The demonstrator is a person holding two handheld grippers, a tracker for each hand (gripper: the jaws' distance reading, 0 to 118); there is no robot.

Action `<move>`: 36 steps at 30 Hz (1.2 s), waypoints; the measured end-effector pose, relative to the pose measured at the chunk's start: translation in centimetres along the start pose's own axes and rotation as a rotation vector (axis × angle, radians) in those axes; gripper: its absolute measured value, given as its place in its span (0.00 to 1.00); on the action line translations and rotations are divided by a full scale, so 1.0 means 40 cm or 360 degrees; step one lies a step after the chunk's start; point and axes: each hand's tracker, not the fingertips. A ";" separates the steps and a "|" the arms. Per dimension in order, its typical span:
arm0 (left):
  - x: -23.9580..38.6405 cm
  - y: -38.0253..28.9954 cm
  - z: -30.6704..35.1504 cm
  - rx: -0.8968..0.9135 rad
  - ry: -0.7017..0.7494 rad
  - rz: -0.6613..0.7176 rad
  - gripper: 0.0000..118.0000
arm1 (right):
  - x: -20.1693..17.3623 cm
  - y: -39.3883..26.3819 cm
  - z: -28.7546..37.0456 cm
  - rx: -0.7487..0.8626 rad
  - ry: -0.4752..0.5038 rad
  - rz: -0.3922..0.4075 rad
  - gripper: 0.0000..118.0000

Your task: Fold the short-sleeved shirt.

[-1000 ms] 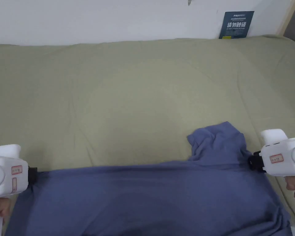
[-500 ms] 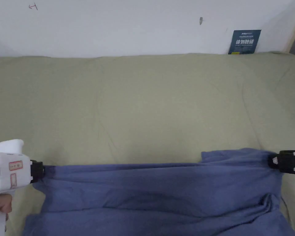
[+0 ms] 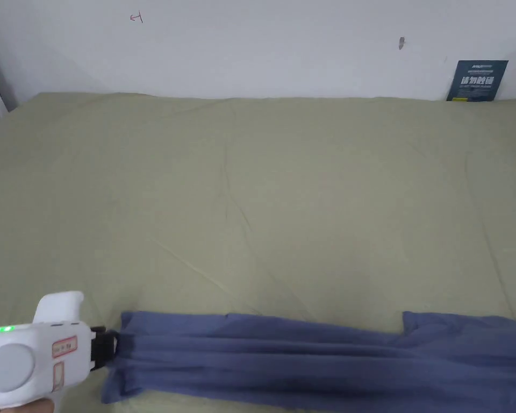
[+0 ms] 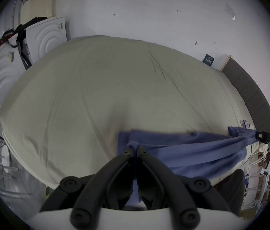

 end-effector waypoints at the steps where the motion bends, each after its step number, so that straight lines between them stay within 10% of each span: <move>1: -0.005 -0.018 -0.003 -0.0024 -0.0007 0.0021 0.01 | 0.007 -0.020 -0.003 -0.0004 -0.0006 -0.0011 0.02; 9: -0.057 -0.058 -0.050 -0.0081 -0.0044 0.0083 0.01 | 0.033 -0.074 -0.051 -0.0062 -0.0011 -0.0139 0.02; 12: -0.052 -0.067 -0.064 -0.0150 0.0089 0.0043 0.33 | 0.024 -0.075 -0.056 -0.0107 -0.0046 -0.0100 0.04; 13: -0.054 -0.070 -0.066 -0.0153 0.0150 0.0010 0.57 | 0.017 -0.072 -0.058 -0.0169 -0.0121 -0.0095 0.14; 14: -0.037 -0.080 -0.063 -0.0169 0.0316 -0.0025 0.90 | 0.003 -0.066 -0.060 -0.0250 -0.0267 -0.0096 0.52; 15: -0.038 -0.087 -0.055 -0.0135 0.0385 -0.0050 1.00 | -0.014 -0.068 -0.058 -0.0291 -0.0349 -0.0046 0.87; 16: -0.043 -0.091 -0.038 -0.0069 0.0375 -0.0061 0.99 | -0.026 -0.072 -0.052 -0.0251 -0.0379 0.0018 1.00; 21: -0.069 -0.085 0.033 -0.0004 0.0133 0.0121 0.87 | -0.078 -0.085 -0.020 -0.0132 -0.0348 0.0061 0.94; 22: -0.059 -0.071 0.072 0.0030 0.0036 0.0149 0.57 | -0.093 -0.091 -0.008 -0.0070 -0.0319 0.0049 0.80; 23: -0.057 -0.062 0.083 0.0053 -0.0017 0.0172 0.00 | -0.132 -0.073 0.032 0.0048 -0.0257 0.0037 0.37; 24: -0.059 -0.058 0.084 0.0053 0.0013 0.0171 0.00 | -0.155 -0.068 0.042 0.0080 -0.0229 0.0023 0.00; 36: -0.100 0.013 -0.007 -0.0032 -0.0248 0.0213 0.00 | -0.391 -0.035 0.055 0.0252 -0.0124 0.0113 0.00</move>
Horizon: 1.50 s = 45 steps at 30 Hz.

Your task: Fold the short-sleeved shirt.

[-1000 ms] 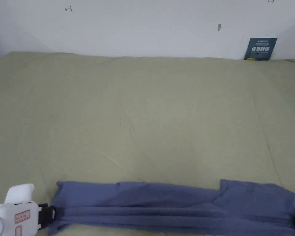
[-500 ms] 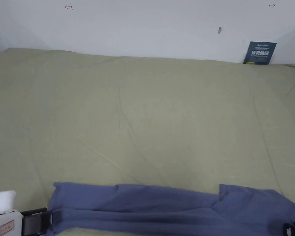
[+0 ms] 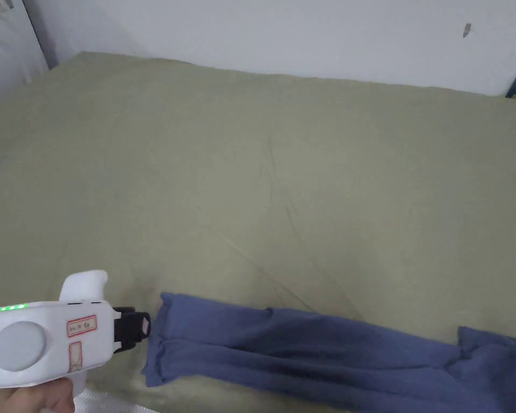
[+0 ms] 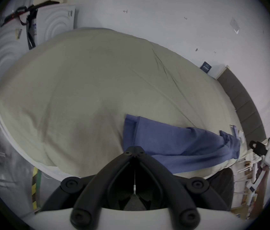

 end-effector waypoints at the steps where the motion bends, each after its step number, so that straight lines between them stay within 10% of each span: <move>1: -0.006 0.004 -0.008 -0.0006 0.0000 -0.0011 0.00 | -0.013 0.001 -0.001 0.0000 0.0006 0.0007 0.00; 7: -0.063 0.040 -0.049 -0.0140 -0.0230 -0.0004 0.08 | -0.060 0.006 -0.013 0.0017 0.0024 0.0016 0.00; 9: -0.068 0.052 -0.066 -0.0260 -0.0340 0.0005 0.89 | -0.070 0.010 -0.019 0.0016 0.0015 0.0016 0.00; 10: -0.054 0.054 -0.077 -0.0314 -0.0377 -0.0006 1.00 | -0.071 0.012 -0.022 0.0011 0.0024 0.0005 0.00; 25: -0.172 0.081 -0.260 -0.0514 -0.1070 0.0521 0.98 | -0.109 0.006 -0.040 -0.0044 0.0053 -0.0073 0.00; 30: -0.112 0.071 -0.253 -0.0596 -0.1016 0.0395 0.97 | -0.112 0.000 -0.049 -0.0078 0.0045 -0.0067 0.00; 32: -0.115 0.068 -0.256 -0.0589 -0.0971 0.0392 0.72 | -0.114 -0.003 -0.051 -0.0086 0.0044 -0.0044 0.00; 34: -0.108 0.030 -0.283 -0.0677 -0.0756 0.0366 0.04 | -0.114 -0.004 -0.051 -0.0088 0.0055 -0.0046 0.00; 45: -0.075 0.045 -0.164 -0.0457 -0.0773 0.0579 0.03 | -0.085 0.010 -0.025 -0.0019 0.0100 -0.0138 0.00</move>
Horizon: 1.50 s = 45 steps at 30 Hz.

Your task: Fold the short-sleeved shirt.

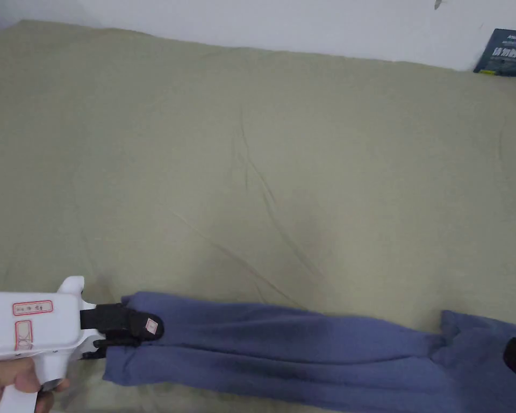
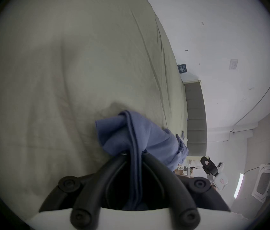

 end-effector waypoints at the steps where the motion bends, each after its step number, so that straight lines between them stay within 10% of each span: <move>1: -0.033 0.032 0.017 -0.0010 0.0017 -0.0013 0.03 | 0.002 0.002 0.001 0.0005 0.0001 0.0002 0.00; 16: -0.008 0.094 0.276 0.0264 0.0516 -0.0167 0.03 | 0.047 0.005 0.005 0.0058 0.0054 -0.0051 0.00; 24: 0.370 -0.038 0.142 0.0182 0.0712 -0.0596 0.03 | 0.067 -0.018 0.039 0.0066 0.0089 -0.0012 0.00; 37: 0.526 -0.162 -0.361 -0.0137 0.1042 -0.0933 0.04 | 0.140 -0.082 0.063 0.0022 0.0142 -0.0047 0.00; 38: 0.523 -0.171 -0.404 -0.0153 0.1069 -0.0943 0.23 | 0.143 -0.085 0.064 0.0015 0.0140 -0.0054 0.00; 40: 0.511 -0.194 -0.475 -0.0194 0.1061 -0.0993 0.99 | 0.153 -0.092 0.067 0.0003 0.0142 -0.0087 0.00; 45: 0.501 -0.210 -0.511 -0.0338 0.0709 -0.0820 0.95 | 0.164 -0.106 0.072 -0.0022 0.0128 -0.0126 0.00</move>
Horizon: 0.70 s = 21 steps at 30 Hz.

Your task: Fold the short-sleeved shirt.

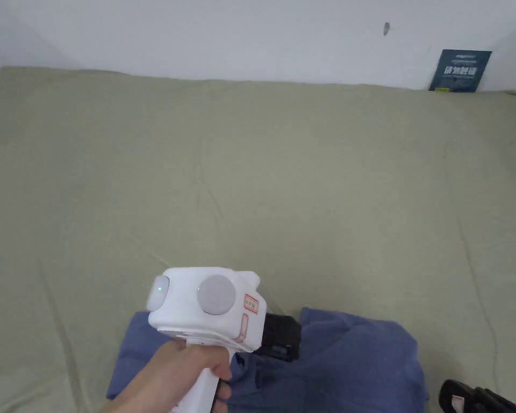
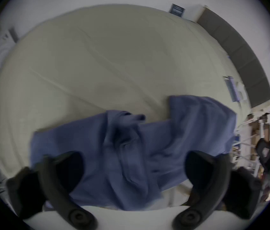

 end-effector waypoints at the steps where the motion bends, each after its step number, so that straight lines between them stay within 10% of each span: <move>1: -0.008 0.000 0.018 0.0037 -0.0001 0.0007 0.95 | 0.001 -0.001 -0.003 -0.0009 0.0002 -0.0005 0.00; 4: -0.066 -0.010 0.114 0.0182 -0.0050 0.0053 0.89 | -0.005 -0.004 -0.018 -0.0026 0.0006 -0.0013 0.00; 5: -0.093 -0.021 0.160 0.0235 -0.0075 0.0045 0.57 | -0.012 -0.003 -0.023 -0.0030 0.0016 -0.0014 0.00; 6: -0.117 -0.035 0.191 0.0278 -0.0061 0.0029 0.05 | -0.020 -0.002 -0.028 -0.0035 0.0034 -0.0011 0.00; 12: -0.248 -0.082 0.269 0.0416 0.0218 0.0234 0.00 | -0.042 -0.006 -0.059 -0.0049 0.0106 -0.0014 0.00; 21: -0.169 -0.083 0.006 0.0112 -0.0333 0.0407 0.00 | -0.032 -0.015 -0.038 -0.0068 0.0067 -0.0051 0.00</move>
